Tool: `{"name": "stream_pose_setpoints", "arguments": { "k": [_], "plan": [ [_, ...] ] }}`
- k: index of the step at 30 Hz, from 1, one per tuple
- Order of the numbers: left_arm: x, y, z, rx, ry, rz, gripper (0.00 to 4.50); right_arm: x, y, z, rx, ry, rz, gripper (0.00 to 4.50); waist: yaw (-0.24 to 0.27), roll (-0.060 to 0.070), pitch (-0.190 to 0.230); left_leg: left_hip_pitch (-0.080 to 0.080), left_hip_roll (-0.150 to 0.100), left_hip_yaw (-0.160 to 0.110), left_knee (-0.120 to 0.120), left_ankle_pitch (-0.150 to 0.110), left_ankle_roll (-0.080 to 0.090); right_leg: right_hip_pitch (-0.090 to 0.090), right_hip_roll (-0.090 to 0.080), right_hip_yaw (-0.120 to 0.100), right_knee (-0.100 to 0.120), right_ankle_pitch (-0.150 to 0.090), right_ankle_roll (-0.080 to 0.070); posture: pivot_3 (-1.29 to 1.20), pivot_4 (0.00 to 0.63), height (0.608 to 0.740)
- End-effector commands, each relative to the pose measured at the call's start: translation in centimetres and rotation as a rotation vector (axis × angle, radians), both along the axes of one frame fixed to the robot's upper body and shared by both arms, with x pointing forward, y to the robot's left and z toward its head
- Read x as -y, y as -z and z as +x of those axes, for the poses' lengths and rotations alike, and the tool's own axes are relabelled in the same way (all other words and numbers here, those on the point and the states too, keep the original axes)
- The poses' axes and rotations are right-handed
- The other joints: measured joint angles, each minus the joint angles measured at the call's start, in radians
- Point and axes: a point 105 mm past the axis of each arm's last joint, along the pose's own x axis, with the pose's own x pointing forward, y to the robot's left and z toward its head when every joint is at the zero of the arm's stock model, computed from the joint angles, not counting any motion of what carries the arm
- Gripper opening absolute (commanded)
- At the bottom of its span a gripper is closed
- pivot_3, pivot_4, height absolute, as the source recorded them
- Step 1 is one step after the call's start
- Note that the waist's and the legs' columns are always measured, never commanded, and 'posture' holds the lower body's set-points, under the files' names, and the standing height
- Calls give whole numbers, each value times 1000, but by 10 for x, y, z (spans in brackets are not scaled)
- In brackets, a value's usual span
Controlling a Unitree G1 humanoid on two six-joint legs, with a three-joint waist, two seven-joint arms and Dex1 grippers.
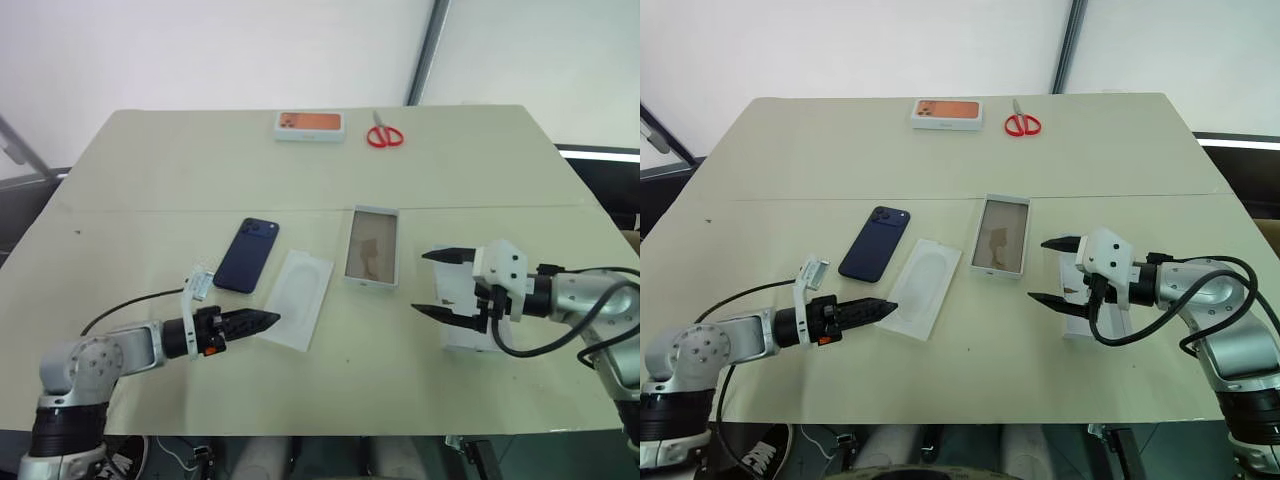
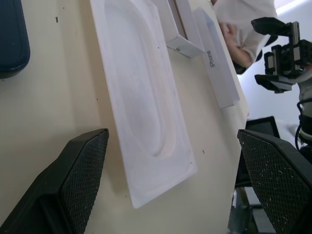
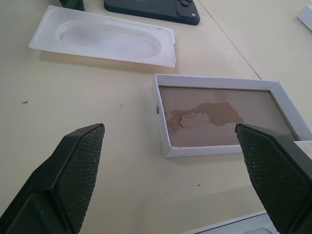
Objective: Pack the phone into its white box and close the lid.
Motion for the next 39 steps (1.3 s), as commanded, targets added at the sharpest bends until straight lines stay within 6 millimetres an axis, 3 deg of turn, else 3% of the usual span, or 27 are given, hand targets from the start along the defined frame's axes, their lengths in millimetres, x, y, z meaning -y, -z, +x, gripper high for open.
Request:
{"name": "stream_pose_setpoints", "arguments": {
  "k": [1, 3, 10, 16, 24, 35, 38, 39],
  "plan": [
    [2, 7, -2, -51, -13, -48, 4241, -5, -7, -2, 45, -18, 4, 4498, 0, 0, 0, 0, 0, 0, 0, 0, 0, 0, 0, 0, 0, 0, 0, 0, 150, 740],
    [5, 8, -2, -63, -8, -65, 3600, -5, -6, -1, 46, -18, 3, 4500, 2, 0, 0, 0, 0, 0, 0, 0, 0, 0, 0, 0, 0, 0, 0, 0, 150, 740],
    [6, 18, -8, -111, -5, -50, 50, -5, -6, -1, 51, -14, 0, 4500, 2, 3, -2, 0, 0, 0, 0, 0, 0, 0, 0, 0, 0, 0, 0, 0, 150, 740],
    [1, 16, -6, -107, -39, -78, 50, -5, -5, 0, 53, -9, -1, 4500, 1, 4, -2, 2, 0, 0, 0, 0, 0, 2, 0, 0, 0, -1, -1, 0, 150, 740],
    [-11, -21, 25, -8, -187, -255, 50, -28, 1, 8, -15, -8, 74, 4500, 1, 3, -2, 2, 0, -1, 0, 0, 0, 1, 0, 0, 0, 0, 0, 0, 150, 740],
    [-7, -29, 31, -13, -216, -272, 50, -62, 43, 48, -145, 65, 22, 4500, -4, 2, -1, 0, -1, 0, 0, 1, -1, -1, 1, 0, 0, 0, 0, 0, 150, 740],
    [-6, -32, 30, 1, -216, -262, 0, -63, 50, 49, -174, 66, 24, 3676, -3, 2, -1, 0, -1, 0, 0, 1, -1, -1, 1, 0, 1, 0, 0, 0, 150, 740],
    [-6, -32, 30, 1, -214, -259, 0, -62, 51, 50, -175, 75, 25, 3137, -2, 2, -1, 0, -1, 0, 0, 1, -1, -1, 1, 0, 1, 0, 0, 0, 150, 740]
  ]
}}
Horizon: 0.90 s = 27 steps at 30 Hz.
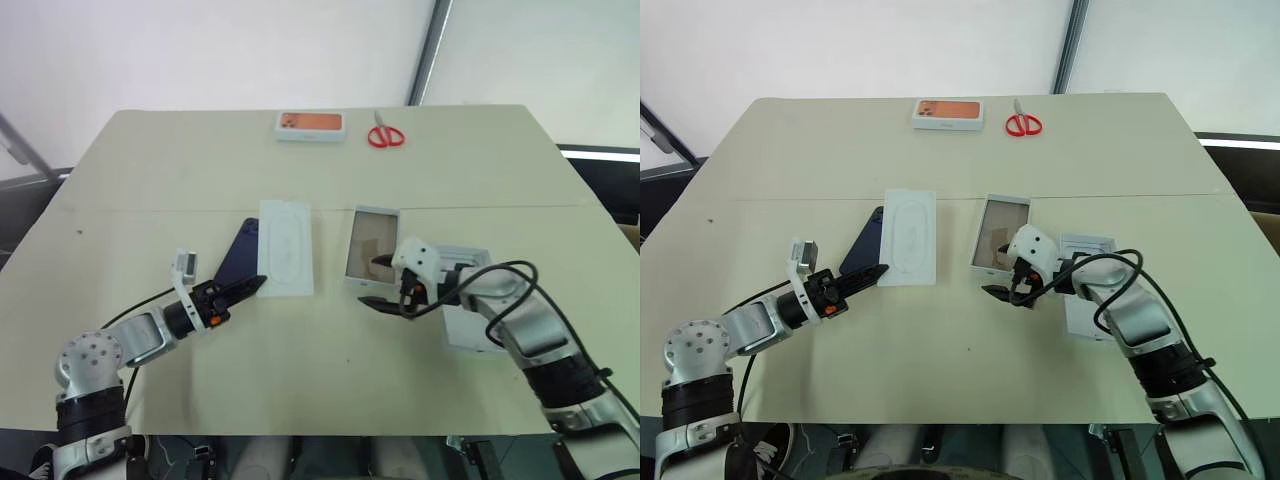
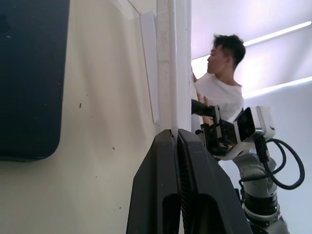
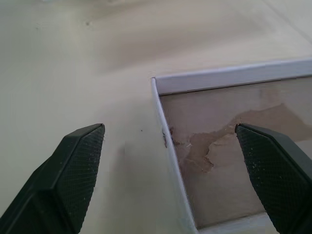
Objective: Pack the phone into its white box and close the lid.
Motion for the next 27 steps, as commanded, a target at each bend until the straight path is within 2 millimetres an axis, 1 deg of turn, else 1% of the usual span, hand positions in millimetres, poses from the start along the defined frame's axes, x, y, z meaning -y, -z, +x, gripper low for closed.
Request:
{"name": "stream_pose_setpoints", "arguments": {
  "k": [1, 3, 6, 7, 11, 15, 16, 18, 21, 24, 27],
  "plan": [
    [1, -12, -3, 53, 4, -2, 0, 5, -5, 5, 32, 10, -14, 2676, 0, 0, 0, 0, 0, 0, 0, 0, 0, 0, 0, 0, 0, 0, 0, 0, 150, 740],
    [2, -12, -5, 55, 1, -2, 0, 8, -3, 4, 33, -5, -35, 1604, -1, 0, 0, 0, 0, 0, 0, 0, 0, 0, 0, 0, 0, 0, 0, 0, 150, 740],
    [4, -17, -6, 71, 0, -6, 0, 2, -9, -5, 58, -75, -26, 61, -1, 0, 0, 0, 0, 0, 0, 0, 0, 0, 0, 0, 0, 0, 0, 0, 150, 740],
    [4, -19, -5, 73, 0, -9, 0, 0, -10, -9, 61, -99, -23, 18, -1, 0, 0, 0, 0, 0, 0, 0, 0, 0, 0, 0, 0, 0, 0, 0, 150, 740],
    [3, -29, 0, 87, -4, -45, 0, -7, -5, -27, 96, -199, -69, 18, 1, 0, 0, 0, 0, 0, 0, 0, 0, 0, 0, 0, 0, 0, 0, 0, 150, 740],
    [3, -39, 3, 103, -7, -70, 0, -22, -12, -41, 101, -253, -12, 18, 0, 0, 0, 0, 0, 0, 0, 0, 0, 0, 0, 0, 1, 0, 0, 0, 150, 740],
    [4, -41, 4, 102, -5, -85, 0, -24, -10, -45, 107, -268, -16, 18, -1, 0, 0, 0, 0, 0, 0, 0, 0, 0, 0, 0, 1, 0, 0, 0, 150, 740],
    [6, -43, 4, 95, 3, -104, 0, -30, -7, -54, 113, -305, -25, 18, -2, 0, 0, 0, 0, 0, 0, 0, 0, -1, 0, 0, 1, 0, 0, 0, 150, 740],
    [11, -43, 3, 89, 12, -96, 0, -40, -6, -66, 65, -345, 25, 18, -1, 0, 0, 0, 0, 0, 0, 0, 0, -4, 0, 0, 1, 0, 0, 0, 150, 740],
    [18, -41, 2, 77, 28, -99, 0, -43, -3, -69, 66, -368, 16, 933, -1, 0, 0, 0, 0, 0, 0, 0, 0, -4, 0, 0, 1, 0, 0, 0, 150, 740],
    [26, -36, -1, 62, 43, -93, 0, -41, -5, -60, 108, -328, -4, 2440, 2, 0, 0, 0, 0, 0, 0, 0, 0, -4, 0, 0, 1, 0, 0, 0, 150, 740]
  ]
}}
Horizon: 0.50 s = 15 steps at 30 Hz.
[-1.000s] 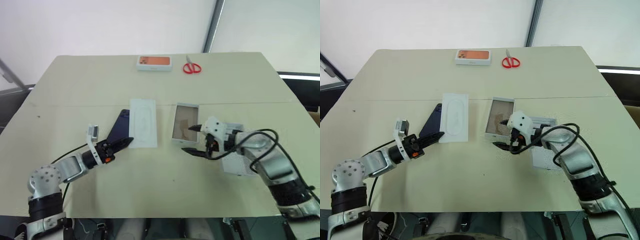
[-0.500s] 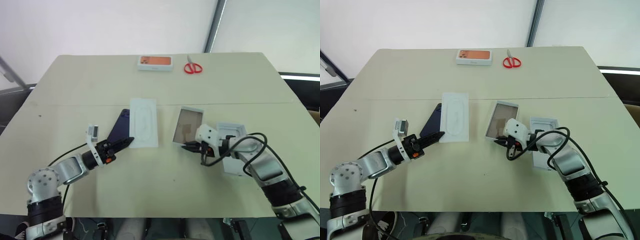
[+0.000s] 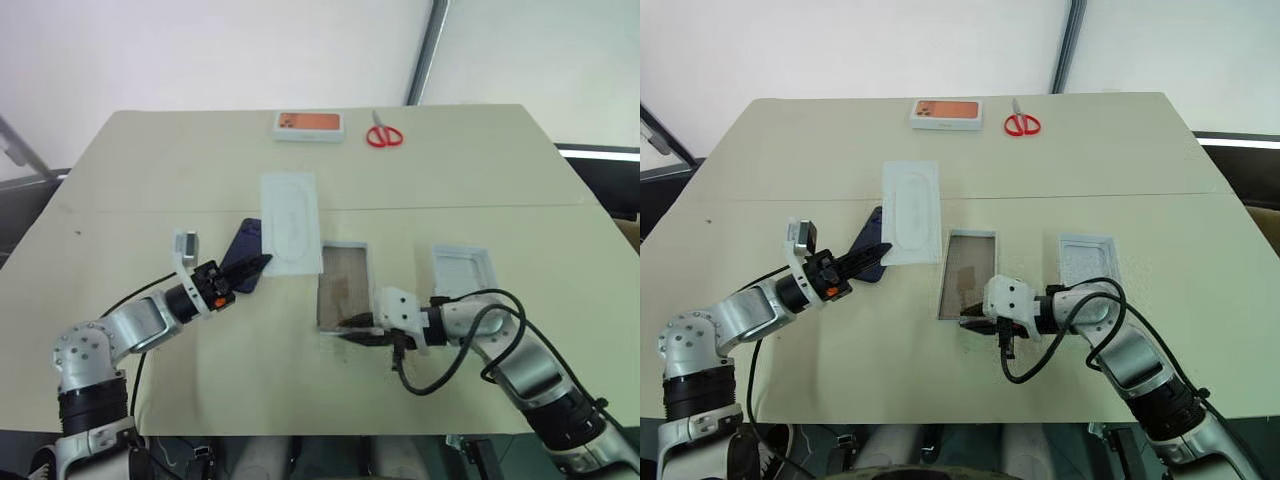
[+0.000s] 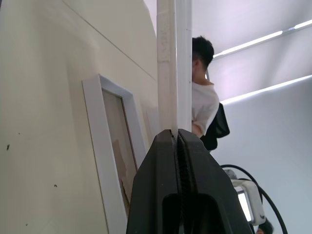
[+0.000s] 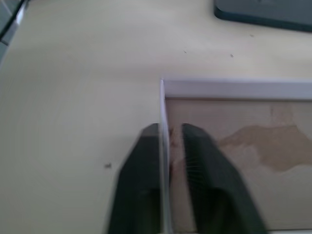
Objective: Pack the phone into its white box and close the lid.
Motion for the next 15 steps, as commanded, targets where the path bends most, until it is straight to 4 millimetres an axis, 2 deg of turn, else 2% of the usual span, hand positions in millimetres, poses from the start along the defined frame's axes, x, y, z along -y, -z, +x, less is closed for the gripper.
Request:
{"name": "stream_pose_setpoints", "arguments": {
  "k": [1, 3, 7, 8, 12, 15],
  "plan": [
    [9, -4, -5, 23, 22, -6, 0, -1, -12, 7, 74, 19, 13, 2863, 1, 0, 0, 0, 0, 0, 0, 0, 0, 0, 0, 0, 0, 0, 0, 0, 150, 740],
    [11, -3, -7, 18, 24, -8, 0, 4, -19, 12, 74, 51, 38, 3952, 1, 0, 0, 0, 0, 0, 0, 0, 0, 0, 0, 0, 0, 0, 0, 0, 150, 740],
    [18, 6, -14, -12, 30, -2, 0, 33, -47, 20, 66, 144, 118, 3952, 4, 0, 0, -1, 0, 0, 0, 0, 0, 0, 0, 1, 0, 0, 0, 0, 150, 740],
    [19, 8, -15, -16, 31, 1, 0, 39, -50, 19, 60, 154, 124, 3952, 5, 0, 0, -1, 0, 0, 0, 0, 0, 0, -1, 1, 0, 0, 0, 0, 150, 740],
    [36, 20, -21, -56, 54, -1, 0, 82, -53, 13, 41, 237, 83, 3952, 8, 0, 0, -1, 0, 0, 0, 0, 1, 1, -1, 1, -1, 0, 0, 0, 150, 740],
    [46, 27, -22, -78, 80, 2, 0, 94, -57, 20, 63, 293, 96, 3952, -2, 0, 0, -1, 1, 2, 1, 0, 1, 4, -1, 1, -1, 0, -1, 0, 150, 740]
  ]
}}
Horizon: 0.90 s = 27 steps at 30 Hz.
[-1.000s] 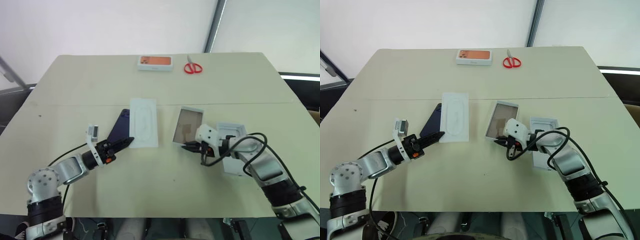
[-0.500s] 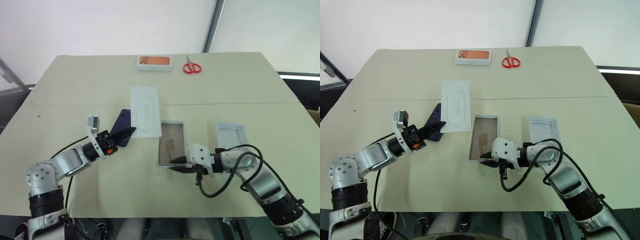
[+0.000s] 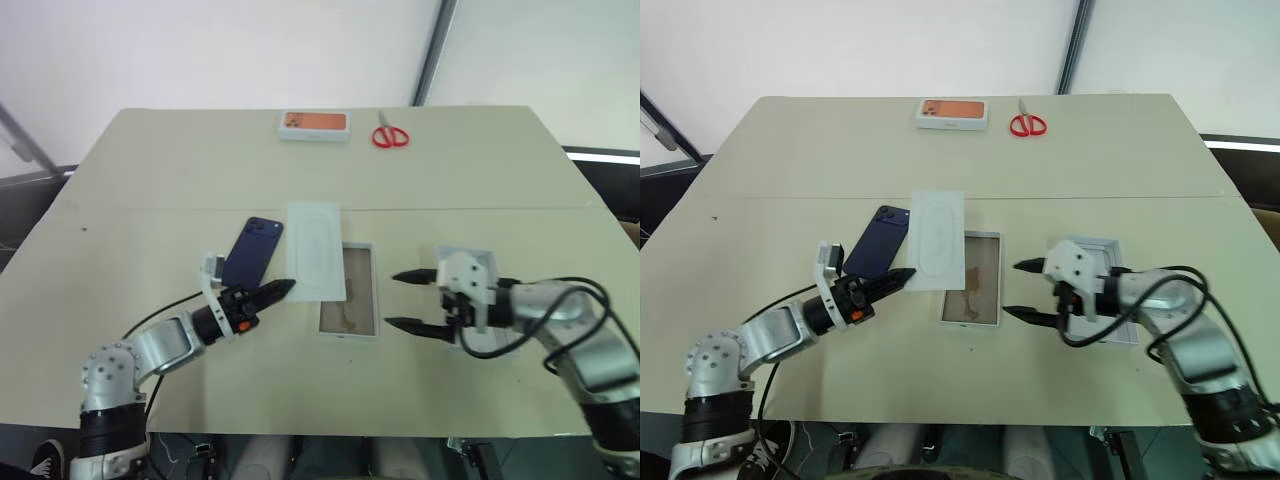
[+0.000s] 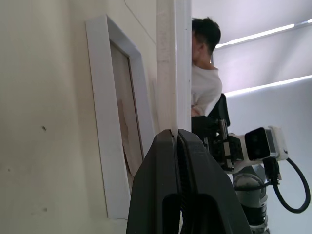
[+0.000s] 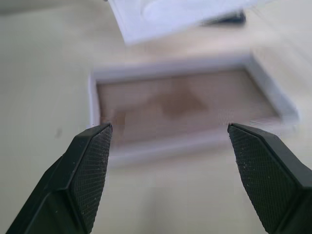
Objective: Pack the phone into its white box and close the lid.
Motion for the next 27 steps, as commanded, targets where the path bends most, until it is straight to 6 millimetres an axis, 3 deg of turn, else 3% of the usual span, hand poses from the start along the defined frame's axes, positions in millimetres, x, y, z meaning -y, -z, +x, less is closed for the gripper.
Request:
{"name": "stream_pose_setpoints", "arguments": {
  "k": [1, 27],
  "plan": [
    [13, -2, -3, 20, 45, 8, 0, 7, -16, 7, 68, 30, 22, 3952, -4, 0, 0, 0, 0, 0, 0, 0, 0, 0, 0, 0, 0, 0, 0, 0, 150, 740],
    [25, 11, -6, 7, 147, 51, 0, -4, -12, 15, 134, 42, 5, 3952, 3, 0, 0, -1, 0, 0, -1, 0, 0, -2, 0, 0, 0, 0, 0, 0, 150, 740]
  ]
}}
